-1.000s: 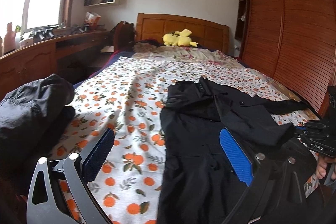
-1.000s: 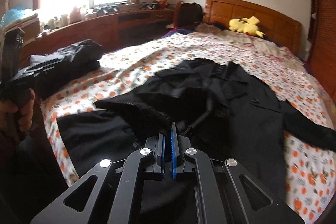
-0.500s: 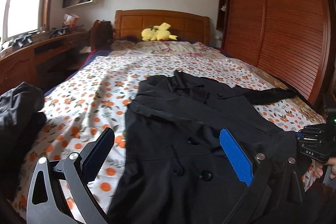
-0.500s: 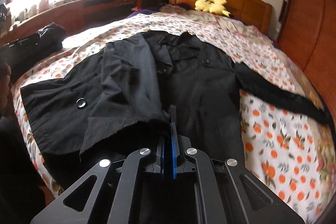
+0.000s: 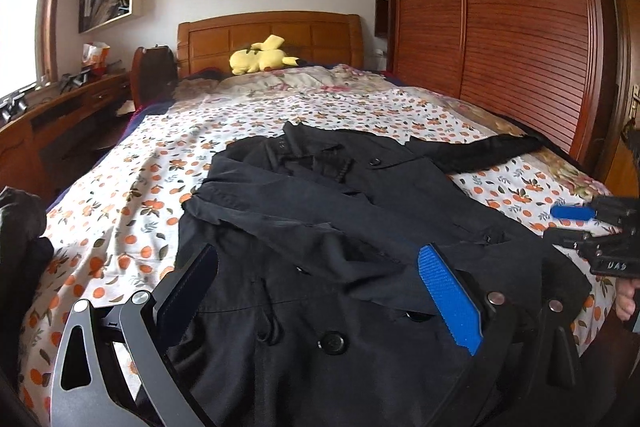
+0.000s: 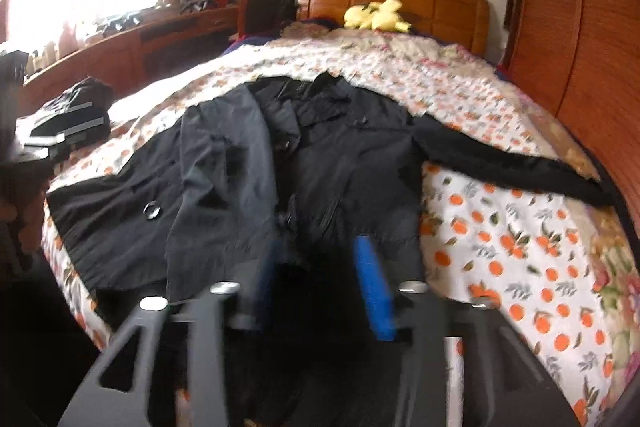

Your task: Fold large clothes

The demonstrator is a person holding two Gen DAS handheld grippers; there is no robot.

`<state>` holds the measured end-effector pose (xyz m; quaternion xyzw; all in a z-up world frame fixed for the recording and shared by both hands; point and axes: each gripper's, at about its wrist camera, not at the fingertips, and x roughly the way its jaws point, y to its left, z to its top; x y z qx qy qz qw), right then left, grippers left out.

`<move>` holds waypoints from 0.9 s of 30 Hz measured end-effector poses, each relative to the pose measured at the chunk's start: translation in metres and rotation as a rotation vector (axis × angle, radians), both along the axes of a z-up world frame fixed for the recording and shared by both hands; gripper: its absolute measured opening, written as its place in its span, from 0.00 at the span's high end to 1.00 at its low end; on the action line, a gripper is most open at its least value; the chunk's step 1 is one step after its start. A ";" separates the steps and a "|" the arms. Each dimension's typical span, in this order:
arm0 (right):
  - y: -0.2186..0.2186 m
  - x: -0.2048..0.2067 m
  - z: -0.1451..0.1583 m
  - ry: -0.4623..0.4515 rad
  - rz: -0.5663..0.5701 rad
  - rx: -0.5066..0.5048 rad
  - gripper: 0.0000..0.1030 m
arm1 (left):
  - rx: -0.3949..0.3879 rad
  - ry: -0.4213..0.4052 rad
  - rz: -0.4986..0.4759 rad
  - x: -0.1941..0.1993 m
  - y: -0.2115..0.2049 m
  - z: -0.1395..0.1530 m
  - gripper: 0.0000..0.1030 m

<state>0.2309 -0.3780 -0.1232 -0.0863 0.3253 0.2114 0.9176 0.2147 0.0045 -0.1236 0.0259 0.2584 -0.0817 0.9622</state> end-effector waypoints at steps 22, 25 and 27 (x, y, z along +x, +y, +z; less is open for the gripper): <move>0.025 0.023 -0.026 0.114 0.046 0.037 0.96 | 0.007 0.018 -0.016 0.004 -0.004 -0.008 0.02; 0.024 0.025 -0.010 -0.002 -0.030 -0.050 0.96 | 0.006 0.017 -0.016 0.003 -0.004 -0.007 0.02; 0.024 0.032 -0.010 -0.022 -0.056 -0.094 0.96 | 0.006 0.018 -0.015 0.003 -0.004 -0.007 0.02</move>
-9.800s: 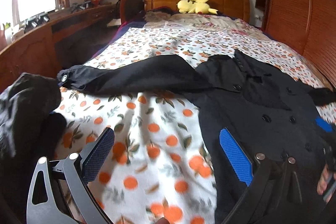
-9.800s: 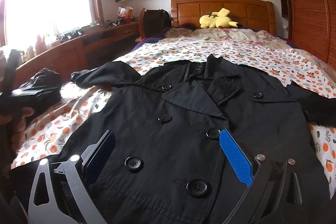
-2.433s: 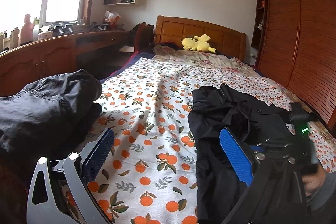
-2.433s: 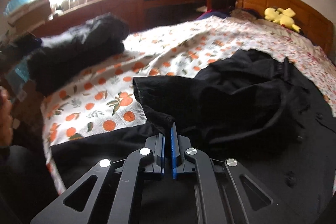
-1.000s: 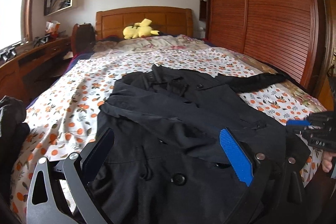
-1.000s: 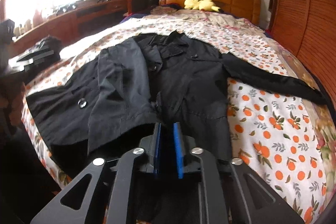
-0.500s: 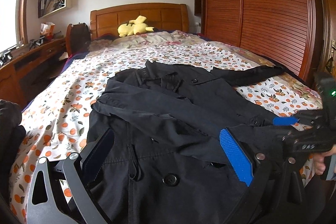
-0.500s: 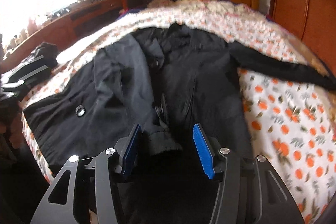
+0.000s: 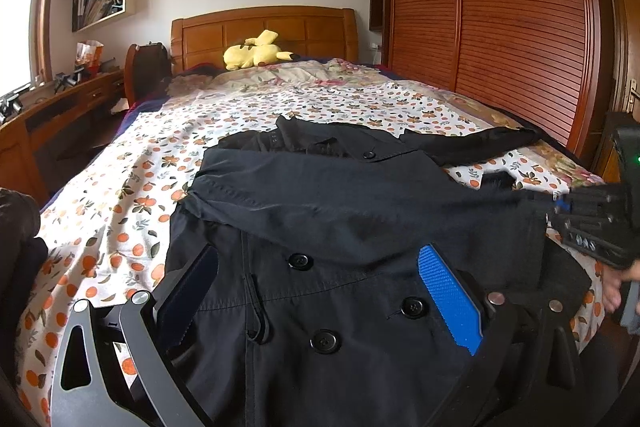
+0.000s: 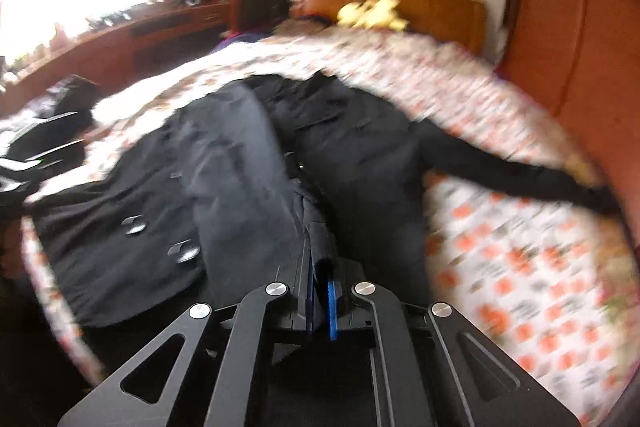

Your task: Fold large clothes

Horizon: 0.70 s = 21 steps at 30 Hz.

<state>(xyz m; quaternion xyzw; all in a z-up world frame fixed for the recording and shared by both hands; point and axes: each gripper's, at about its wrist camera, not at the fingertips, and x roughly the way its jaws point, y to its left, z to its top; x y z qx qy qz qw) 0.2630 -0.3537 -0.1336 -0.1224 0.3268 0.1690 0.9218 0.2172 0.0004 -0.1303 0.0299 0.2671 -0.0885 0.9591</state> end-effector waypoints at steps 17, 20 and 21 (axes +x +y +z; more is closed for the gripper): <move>0.007 0.031 -0.001 0.029 0.056 0.071 0.56 | -0.001 -0.008 0.007 -0.001 0.000 0.001 0.02; 0.022 0.036 -0.017 0.071 0.100 0.062 0.57 | 0.003 -0.006 0.010 -0.001 0.001 -0.001 0.02; 0.025 0.038 -0.023 0.085 0.109 0.059 0.57 | 0.004 -0.005 0.010 -0.001 0.000 -0.001 0.02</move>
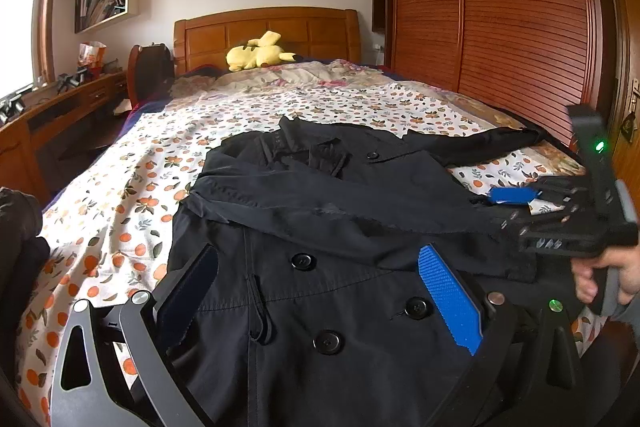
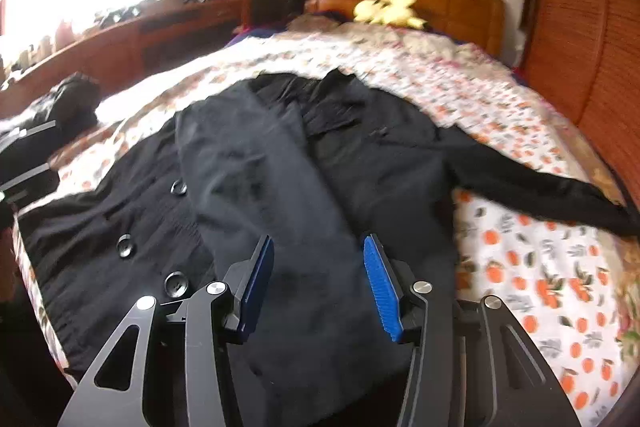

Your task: Fold large clothes

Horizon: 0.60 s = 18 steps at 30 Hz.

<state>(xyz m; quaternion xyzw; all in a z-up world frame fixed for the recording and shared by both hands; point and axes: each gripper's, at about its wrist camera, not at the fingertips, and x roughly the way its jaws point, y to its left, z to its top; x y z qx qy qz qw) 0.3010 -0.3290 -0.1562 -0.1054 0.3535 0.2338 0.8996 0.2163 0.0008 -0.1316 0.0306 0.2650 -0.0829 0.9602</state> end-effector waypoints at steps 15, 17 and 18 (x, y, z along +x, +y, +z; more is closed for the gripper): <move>0.001 0.008 -0.049 0.069 0.014 0.009 0.56 | 0.005 0.017 -0.021 -0.010 -0.008 0.015 0.02; 0.000 0.008 -0.050 0.066 0.015 0.017 0.56 | 0.022 0.008 -0.019 -0.008 -0.009 0.020 0.02; 0.000 0.008 -0.050 0.066 0.016 0.024 0.56 | 0.032 0.005 -0.013 -0.007 -0.010 0.021 0.02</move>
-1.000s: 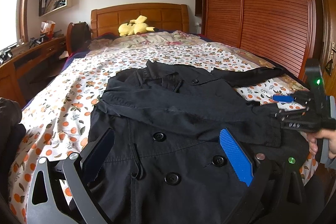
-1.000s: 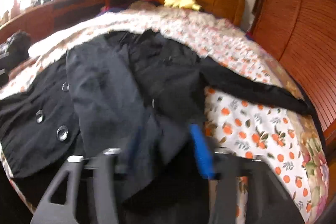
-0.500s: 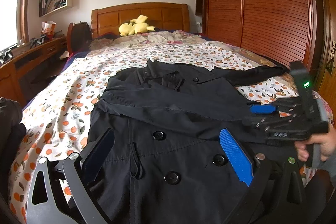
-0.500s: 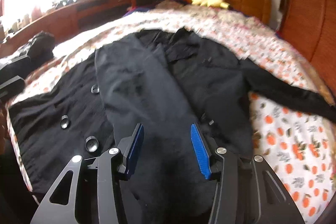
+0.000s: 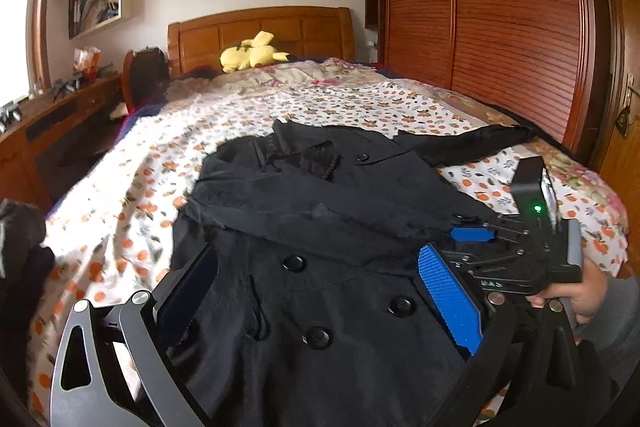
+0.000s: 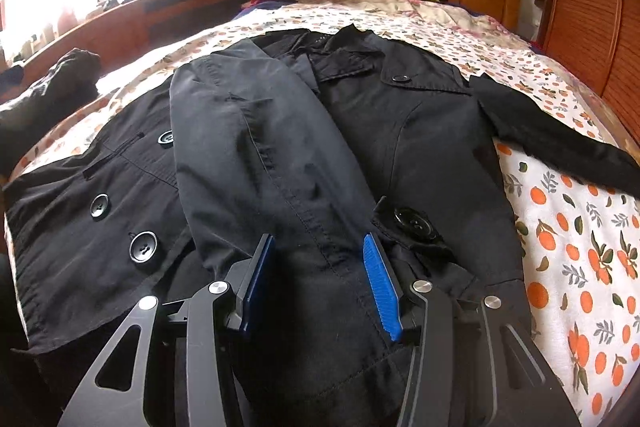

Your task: Fold large clothes

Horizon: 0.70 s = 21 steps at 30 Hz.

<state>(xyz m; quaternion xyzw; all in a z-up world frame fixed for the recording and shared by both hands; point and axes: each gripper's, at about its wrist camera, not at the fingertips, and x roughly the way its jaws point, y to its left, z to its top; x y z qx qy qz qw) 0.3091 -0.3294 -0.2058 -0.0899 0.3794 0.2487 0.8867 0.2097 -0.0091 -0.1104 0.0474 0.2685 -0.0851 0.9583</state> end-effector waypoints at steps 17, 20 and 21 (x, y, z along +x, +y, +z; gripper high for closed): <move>-0.002 0.000 0.000 -0.006 -0.001 -0.004 0.56 | -0.002 0.094 0.018 0.115 -0.003 -0.050 0.02; -0.002 0.000 0.000 -0.007 0.000 -0.006 0.56 | -0.012 0.126 -0.004 0.126 -0.008 -0.064 0.02; -0.002 0.000 0.000 -0.006 0.000 -0.005 0.56 | -0.006 0.129 -0.008 0.129 -0.010 -0.069 0.02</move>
